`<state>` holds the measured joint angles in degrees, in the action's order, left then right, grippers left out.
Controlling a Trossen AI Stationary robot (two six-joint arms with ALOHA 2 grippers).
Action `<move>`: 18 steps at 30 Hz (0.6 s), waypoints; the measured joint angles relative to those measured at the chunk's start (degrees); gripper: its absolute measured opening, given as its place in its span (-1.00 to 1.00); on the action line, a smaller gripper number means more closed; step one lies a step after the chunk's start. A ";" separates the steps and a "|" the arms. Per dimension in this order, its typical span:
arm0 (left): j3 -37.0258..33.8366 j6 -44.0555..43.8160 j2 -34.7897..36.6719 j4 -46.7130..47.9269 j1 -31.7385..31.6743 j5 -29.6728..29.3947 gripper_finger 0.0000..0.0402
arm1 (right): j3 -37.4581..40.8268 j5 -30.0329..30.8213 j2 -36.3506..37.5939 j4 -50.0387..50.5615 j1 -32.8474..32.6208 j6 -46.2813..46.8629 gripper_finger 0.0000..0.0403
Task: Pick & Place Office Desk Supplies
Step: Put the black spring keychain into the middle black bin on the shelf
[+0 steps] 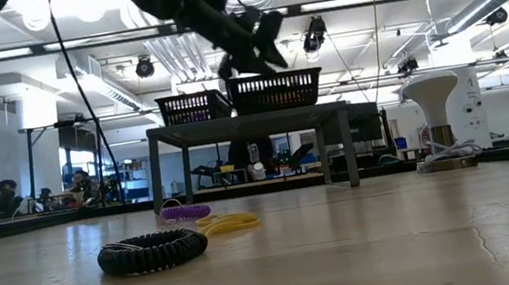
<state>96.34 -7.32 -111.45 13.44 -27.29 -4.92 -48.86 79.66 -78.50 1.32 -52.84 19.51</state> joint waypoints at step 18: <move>-12.98 2.58 24.35 17.31 29.13 -2.42 -0.30 | 0.97 -0.17 -2.77 -0.45 2.37 4.61 -0.63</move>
<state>83.37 -4.74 -87.09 30.76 1.83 -7.34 -47.89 79.48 -81.27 0.87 -50.47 24.12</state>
